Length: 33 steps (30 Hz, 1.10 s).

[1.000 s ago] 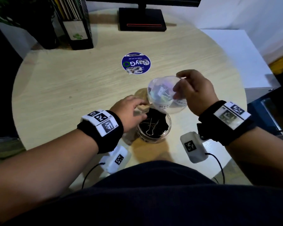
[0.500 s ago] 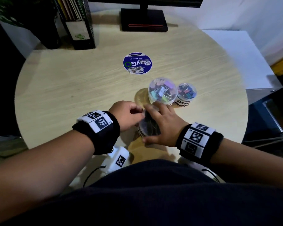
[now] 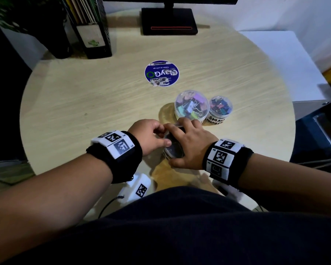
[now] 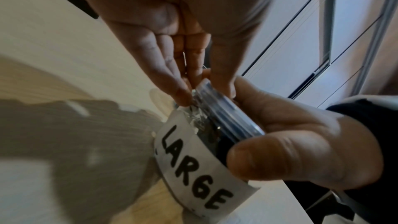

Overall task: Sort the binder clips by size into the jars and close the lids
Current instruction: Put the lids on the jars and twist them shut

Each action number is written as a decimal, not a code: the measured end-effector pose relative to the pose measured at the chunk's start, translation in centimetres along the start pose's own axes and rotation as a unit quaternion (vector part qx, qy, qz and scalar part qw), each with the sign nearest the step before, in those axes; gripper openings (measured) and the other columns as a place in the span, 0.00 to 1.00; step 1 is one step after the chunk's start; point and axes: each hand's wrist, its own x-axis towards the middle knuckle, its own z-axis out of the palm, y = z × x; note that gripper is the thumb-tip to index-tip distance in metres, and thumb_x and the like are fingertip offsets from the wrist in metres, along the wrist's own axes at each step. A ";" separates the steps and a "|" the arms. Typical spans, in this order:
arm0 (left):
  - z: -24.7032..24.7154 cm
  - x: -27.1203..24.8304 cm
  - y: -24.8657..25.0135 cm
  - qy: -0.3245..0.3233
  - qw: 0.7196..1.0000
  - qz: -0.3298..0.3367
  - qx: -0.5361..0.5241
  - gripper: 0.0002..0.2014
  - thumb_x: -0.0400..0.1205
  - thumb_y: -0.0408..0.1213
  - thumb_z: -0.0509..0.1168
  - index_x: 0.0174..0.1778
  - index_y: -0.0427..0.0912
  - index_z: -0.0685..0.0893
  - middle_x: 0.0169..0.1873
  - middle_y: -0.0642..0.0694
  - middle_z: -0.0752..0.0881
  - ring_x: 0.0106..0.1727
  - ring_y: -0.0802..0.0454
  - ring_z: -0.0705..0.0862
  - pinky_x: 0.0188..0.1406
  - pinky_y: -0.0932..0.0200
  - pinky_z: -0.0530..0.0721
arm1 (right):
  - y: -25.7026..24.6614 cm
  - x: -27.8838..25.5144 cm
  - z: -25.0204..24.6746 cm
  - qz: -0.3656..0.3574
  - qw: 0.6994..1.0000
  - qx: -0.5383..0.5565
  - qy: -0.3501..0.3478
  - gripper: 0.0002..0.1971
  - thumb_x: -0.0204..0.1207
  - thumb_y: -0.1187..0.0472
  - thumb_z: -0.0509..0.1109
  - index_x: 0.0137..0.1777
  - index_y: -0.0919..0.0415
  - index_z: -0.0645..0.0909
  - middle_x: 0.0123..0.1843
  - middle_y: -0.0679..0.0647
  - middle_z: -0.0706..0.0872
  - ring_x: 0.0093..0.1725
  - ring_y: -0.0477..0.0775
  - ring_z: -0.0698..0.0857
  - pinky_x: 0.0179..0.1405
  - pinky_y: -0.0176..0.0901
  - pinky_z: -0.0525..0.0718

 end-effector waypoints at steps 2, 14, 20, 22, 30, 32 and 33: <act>0.0 0.0 0.0 0.001 1.000 0.003 -0.010 0.19 0.69 0.39 0.78 0.55 0.41 0.85 0.50 0.46 0.88 0.49 0.50 0.86 0.48 0.64 0.76 | -0.3 0.2 -0.2 0.009 1.000 -0.013 -0.004 0.49 0.58 0.31 0.65 0.77 0.48 0.50 0.69 0.62 0.66 0.64 0.68 0.70 0.59 0.58 0.77; 0.7 -0.5 -0.7 0.011 0.999 0.031 -0.004 0.21 0.74 0.43 0.73 0.63 0.47 0.82 0.51 0.51 0.87 0.48 0.54 0.85 0.48 0.65 0.76 | -0.2 0.4 -0.7 0.027 1.000 0.008 0.004 0.48 0.56 0.34 0.68 0.75 0.49 0.56 0.66 0.60 0.69 0.62 0.67 0.72 0.58 0.55 0.77; 1.0 -1.5 -1.7 -0.063 0.991 0.071 0.095 0.48 0.64 0.57 0.77 0.78 0.51 0.63 0.73 0.49 0.70 0.70 0.53 0.72 0.65 0.65 0.67 | 2.5 0.0 -0.9 0.083 0.952 0.290 0.051 0.51 0.46 0.32 0.66 0.74 0.49 0.64 0.63 0.58 0.74 0.61 0.60 0.77 0.61 0.50 0.78; 0.8 -1.5 -1.3 -0.059 0.993 0.078 0.068 0.55 0.59 0.58 0.79 0.80 0.53 0.58 0.76 0.51 0.67 0.74 0.53 0.69 0.70 0.63 0.65 | 3.0 -0.3 -1.5 0.094 0.890 0.441 0.072 0.48 0.48 0.38 0.71 0.73 0.50 0.66 0.60 0.56 0.78 0.57 0.56 0.81 0.57 0.49 0.82; 0.8 -0.6 0.5 -0.057 0.961 0.152 -0.225 0.54 0.48 0.56 0.80 0.67 0.64 0.56 0.59 0.63 0.75 0.63 0.62 0.78 0.65 0.66 0.74 | 2.7 -0.9 -4.4 0.064 0.680 0.729 0.047 0.30 0.52 0.50 0.71 0.60 0.49 0.79 0.45 0.57 0.87 0.37 0.60 0.86 0.28 0.47 0.82; 1.0 -0.6 1.1 -0.054 0.953 0.150 -0.259 0.45 0.51 0.57 0.73 0.61 0.60 0.56 0.59 0.60 0.75 0.58 0.71 0.75 0.58 0.76 0.71 | 2.7 -0.7 -4.6 0.062 0.681 0.728 0.047 0.30 0.54 0.50 0.71 0.61 0.48 0.79 0.45 0.59 0.87 0.36 0.63 0.85 0.28 0.48 0.81; 1.2 -0.5 1.3 -0.048 0.948 0.154 -0.274 0.42 0.53 0.58 0.70 0.60 0.57 0.56 0.58 0.58 0.74 0.56 0.73 0.74 0.56 0.79 0.69 | 2.6 -0.6 -4.7 0.056 0.685 0.725 0.052 0.30 0.54 0.49 0.71 0.61 0.48 0.79 0.46 0.58 0.87 0.37 0.63 0.85 0.29 0.49 0.82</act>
